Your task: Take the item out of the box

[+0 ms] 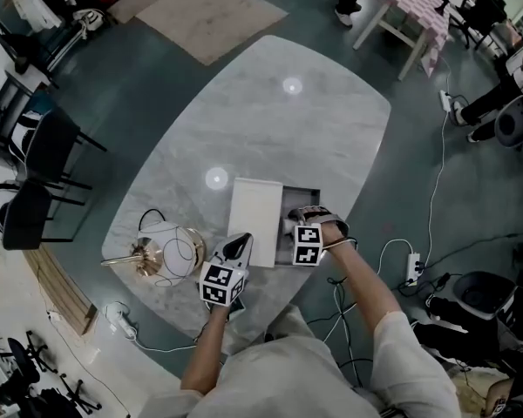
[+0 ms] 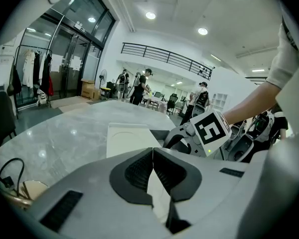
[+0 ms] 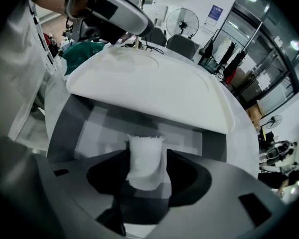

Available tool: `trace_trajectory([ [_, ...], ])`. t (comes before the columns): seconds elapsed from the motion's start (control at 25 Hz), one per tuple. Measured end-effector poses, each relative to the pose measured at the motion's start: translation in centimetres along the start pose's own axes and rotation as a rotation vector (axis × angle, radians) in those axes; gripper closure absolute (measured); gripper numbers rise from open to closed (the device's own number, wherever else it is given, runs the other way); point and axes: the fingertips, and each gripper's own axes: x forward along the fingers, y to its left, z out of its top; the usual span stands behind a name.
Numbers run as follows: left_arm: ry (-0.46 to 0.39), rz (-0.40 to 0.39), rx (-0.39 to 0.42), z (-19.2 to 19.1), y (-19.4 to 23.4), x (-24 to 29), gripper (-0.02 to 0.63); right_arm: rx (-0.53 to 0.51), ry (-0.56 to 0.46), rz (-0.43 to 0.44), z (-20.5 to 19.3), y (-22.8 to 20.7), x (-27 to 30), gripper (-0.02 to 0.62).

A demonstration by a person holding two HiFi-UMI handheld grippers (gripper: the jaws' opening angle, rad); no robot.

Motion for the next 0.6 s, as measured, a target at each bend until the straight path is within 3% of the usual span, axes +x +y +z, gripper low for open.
trace_trajectory([
  [0.28, 0.001, 0.003, 0.001, -0.2, 0.27, -0.14, 0.591, -0.014, 0.01, 0.044, 0.15, 0.46, 0.35, 0.403],
  [0.6, -0.003, 0.001, 0.01, 0.27, 0.03, -0.92, 0.591, -0.025, 0.025, 0.011, 0.24, 0.61, 0.02, 0.414],
])
